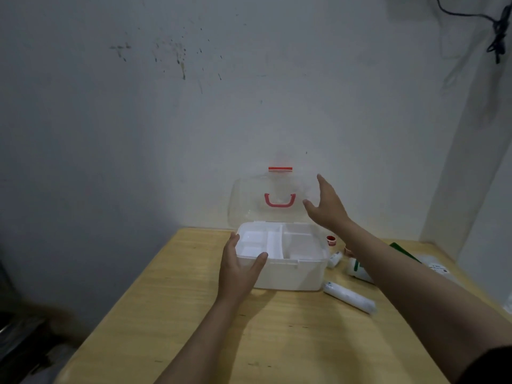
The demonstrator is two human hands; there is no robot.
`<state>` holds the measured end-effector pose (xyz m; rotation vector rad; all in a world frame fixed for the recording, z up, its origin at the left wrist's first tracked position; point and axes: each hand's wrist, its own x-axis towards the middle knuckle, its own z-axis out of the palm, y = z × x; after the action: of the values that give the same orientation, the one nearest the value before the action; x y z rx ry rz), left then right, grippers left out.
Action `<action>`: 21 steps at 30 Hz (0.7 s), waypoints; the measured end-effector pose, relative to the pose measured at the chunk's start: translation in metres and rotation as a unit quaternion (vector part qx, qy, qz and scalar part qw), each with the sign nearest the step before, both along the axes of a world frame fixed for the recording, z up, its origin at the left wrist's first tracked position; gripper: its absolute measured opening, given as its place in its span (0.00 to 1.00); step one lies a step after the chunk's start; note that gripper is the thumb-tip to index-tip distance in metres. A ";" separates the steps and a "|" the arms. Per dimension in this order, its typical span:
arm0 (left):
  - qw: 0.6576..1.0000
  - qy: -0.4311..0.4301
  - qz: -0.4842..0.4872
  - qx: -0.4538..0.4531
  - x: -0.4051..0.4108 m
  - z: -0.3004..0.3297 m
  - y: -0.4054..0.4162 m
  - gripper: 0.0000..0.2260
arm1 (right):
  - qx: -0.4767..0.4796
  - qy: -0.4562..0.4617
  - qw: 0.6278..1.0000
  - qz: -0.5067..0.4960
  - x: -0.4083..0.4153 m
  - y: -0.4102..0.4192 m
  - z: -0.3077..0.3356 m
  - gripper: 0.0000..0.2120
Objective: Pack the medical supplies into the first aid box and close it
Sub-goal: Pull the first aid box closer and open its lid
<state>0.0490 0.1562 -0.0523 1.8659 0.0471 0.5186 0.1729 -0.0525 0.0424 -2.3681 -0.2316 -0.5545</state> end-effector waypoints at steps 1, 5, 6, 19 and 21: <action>1.000 0.000 0.002 -0.004 0.000 -0.001 0.000 0.36 | -0.002 0.003 1.000 0.005 -0.003 -0.003 -0.002 0.36; 1.000 -0.012 0.005 -0.018 0.001 -0.004 0.000 0.36 | 0.006 -0.022 1.000 0.021 -0.032 -0.024 -0.012 0.27; 1.000 -0.013 0.006 -0.024 0.002 -0.004 0.000 0.36 | 0.012 -0.038 0.999 0.022 -0.043 -0.031 -0.015 0.24; 0.994 -0.025 0.002 -0.111 0.004 -0.016 -0.004 0.30 | -0.028 -0.066 0.980 -0.186 -0.139 -0.170 -0.091 0.20; 0.994 -0.029 0.004 -0.108 0.005 -0.016 -0.005 0.30 | -0.045 -0.031 0.978 -0.200 -0.144 -0.173 -0.100 0.24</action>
<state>0.0536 0.1516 -0.0687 1.6390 0.0681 0.5513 0.0294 -0.2259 -0.0578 -2.5006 0.2036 -0.8208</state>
